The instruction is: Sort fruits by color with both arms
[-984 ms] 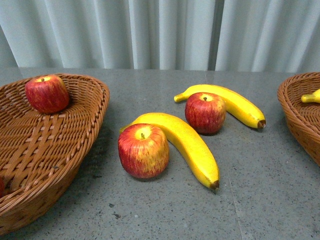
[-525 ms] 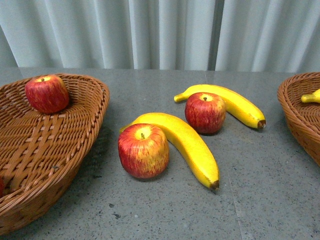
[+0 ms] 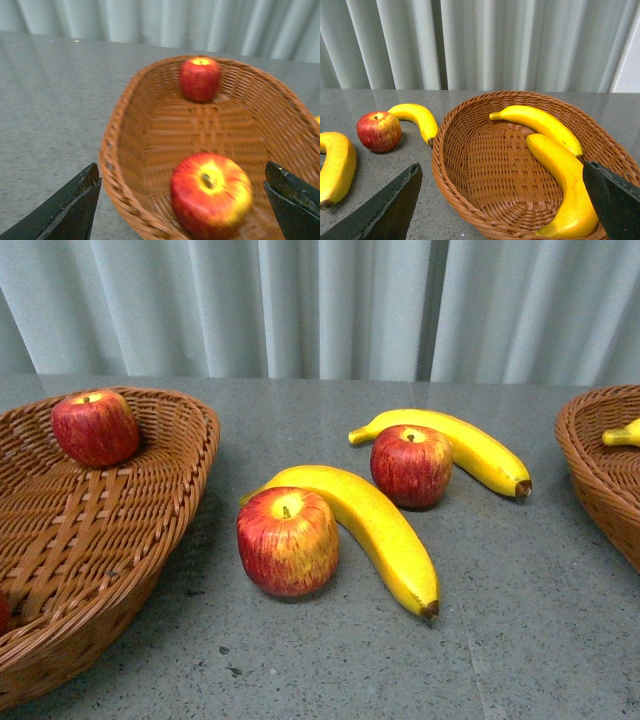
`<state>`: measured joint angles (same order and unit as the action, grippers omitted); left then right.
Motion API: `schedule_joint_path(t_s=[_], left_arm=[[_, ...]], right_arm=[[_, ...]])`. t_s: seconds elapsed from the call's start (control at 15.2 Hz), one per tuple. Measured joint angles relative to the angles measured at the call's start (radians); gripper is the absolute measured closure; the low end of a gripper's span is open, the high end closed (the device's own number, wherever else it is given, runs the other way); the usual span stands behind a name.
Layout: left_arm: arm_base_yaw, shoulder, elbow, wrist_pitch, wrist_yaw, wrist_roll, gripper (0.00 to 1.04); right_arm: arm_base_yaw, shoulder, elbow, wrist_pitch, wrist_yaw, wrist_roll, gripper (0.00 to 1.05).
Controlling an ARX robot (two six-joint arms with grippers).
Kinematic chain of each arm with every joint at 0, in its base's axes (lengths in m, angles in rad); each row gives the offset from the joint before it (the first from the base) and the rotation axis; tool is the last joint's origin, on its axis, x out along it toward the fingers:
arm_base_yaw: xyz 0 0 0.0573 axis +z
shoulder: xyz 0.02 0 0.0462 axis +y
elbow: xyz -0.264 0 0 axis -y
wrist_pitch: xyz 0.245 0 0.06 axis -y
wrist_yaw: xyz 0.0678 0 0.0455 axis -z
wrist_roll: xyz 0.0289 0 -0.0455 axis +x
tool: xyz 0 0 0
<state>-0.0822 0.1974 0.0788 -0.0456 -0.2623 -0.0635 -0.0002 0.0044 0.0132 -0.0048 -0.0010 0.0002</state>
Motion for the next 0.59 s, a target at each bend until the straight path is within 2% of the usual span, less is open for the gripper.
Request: schedule_joint_path(t_s=[0.07, 0.2, 0.33, 0.46, 0.59], left_arm=[[0.037, 0.109, 0.034, 0.102, -0.031, -0.004, 0.07], [0.097, 0.322, 0.123, 0.320, 0.051, 0.010, 0.07], [0.110, 0.590, 0.258, 0.470, 0.180, 0.049, 0.07], [0.045, 0.790, 0.408, 0.421, 0.311, 0.094, 0.07], [-0.061, 0.929, 0.553, 0.324, 0.440, 0.145, 0.07]], right_arm=[[0.000, 0.000, 0.000, 0.001, 0.002, 0.000, 0.07], [0.000, 0.000, 0.000, 0.001, 0.001, 0.000, 0.07], [0.000, 0.000, 0.000, 0.000, 0.001, 0.000, 0.07], [0.000, 0.000, 0.000, 0.000, 0.001, 0.000, 0.07], [0.000, 0.000, 0.000, 0.000, 0.001, 0.000, 0.07]])
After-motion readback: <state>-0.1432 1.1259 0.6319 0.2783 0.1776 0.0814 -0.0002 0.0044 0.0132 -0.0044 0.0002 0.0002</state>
